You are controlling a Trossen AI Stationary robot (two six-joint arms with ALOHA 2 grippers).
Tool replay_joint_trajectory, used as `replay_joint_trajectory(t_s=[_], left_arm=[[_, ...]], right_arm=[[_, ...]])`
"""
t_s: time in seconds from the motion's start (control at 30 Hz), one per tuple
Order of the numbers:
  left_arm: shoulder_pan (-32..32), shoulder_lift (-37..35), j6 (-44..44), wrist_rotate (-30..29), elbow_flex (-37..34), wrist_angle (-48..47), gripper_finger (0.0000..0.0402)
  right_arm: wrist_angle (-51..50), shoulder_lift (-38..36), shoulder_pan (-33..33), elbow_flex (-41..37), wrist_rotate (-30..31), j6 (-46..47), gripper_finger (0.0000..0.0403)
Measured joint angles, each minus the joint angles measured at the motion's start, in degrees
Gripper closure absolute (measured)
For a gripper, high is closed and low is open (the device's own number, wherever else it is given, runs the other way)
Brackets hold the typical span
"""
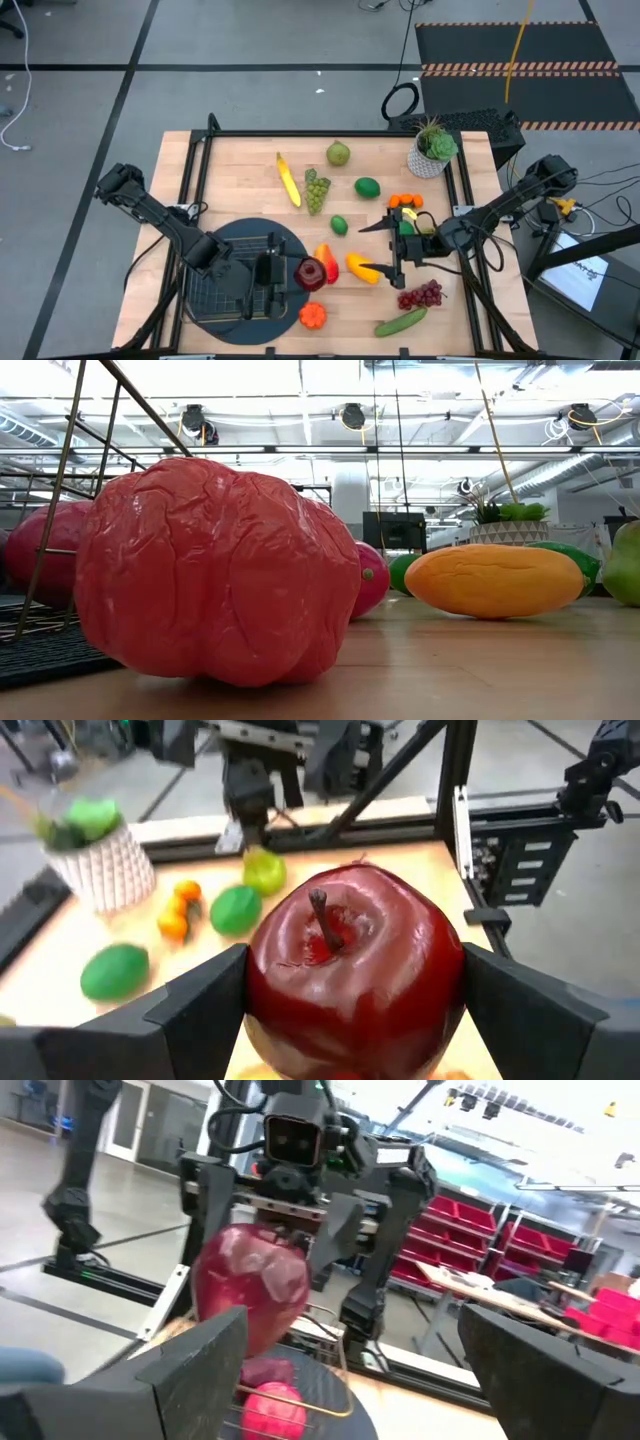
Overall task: Build produce basket
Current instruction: Put the dark red apple into the gold wire basket
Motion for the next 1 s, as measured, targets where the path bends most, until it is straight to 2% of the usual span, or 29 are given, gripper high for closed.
replay_joint_trajectory(t_s=[0.3, 0.5, 0.77, 1.0], left_arm=[[-3.68, -4.16, -18.52, 0.04, 0.01, -21.88, 0.0064], [-7.96, -4.45, -27.01, 0.04, 0.01, -30.6, 0.0064], [-12.47, -4.39, -32.41, -3.12, -0.84, -31.96, 0.0064], [-15.06, -4.31, -37.13, -3.61, -7.31, -26.89, 0.0064]], right_arm=[[0.18, 0.02, -4.91, -0.02, -0.24, -0.04, 0.0046], [0.18, 0.02, -6.7, -0.02, -0.42, 0.41, 0.0046], [0.18, 0.02, -6.76, -0.02, -0.46, 3.62, 0.0046], [0.15, 0.02, -6.65, -0.02, -0.48, 6.53, 0.0046]])
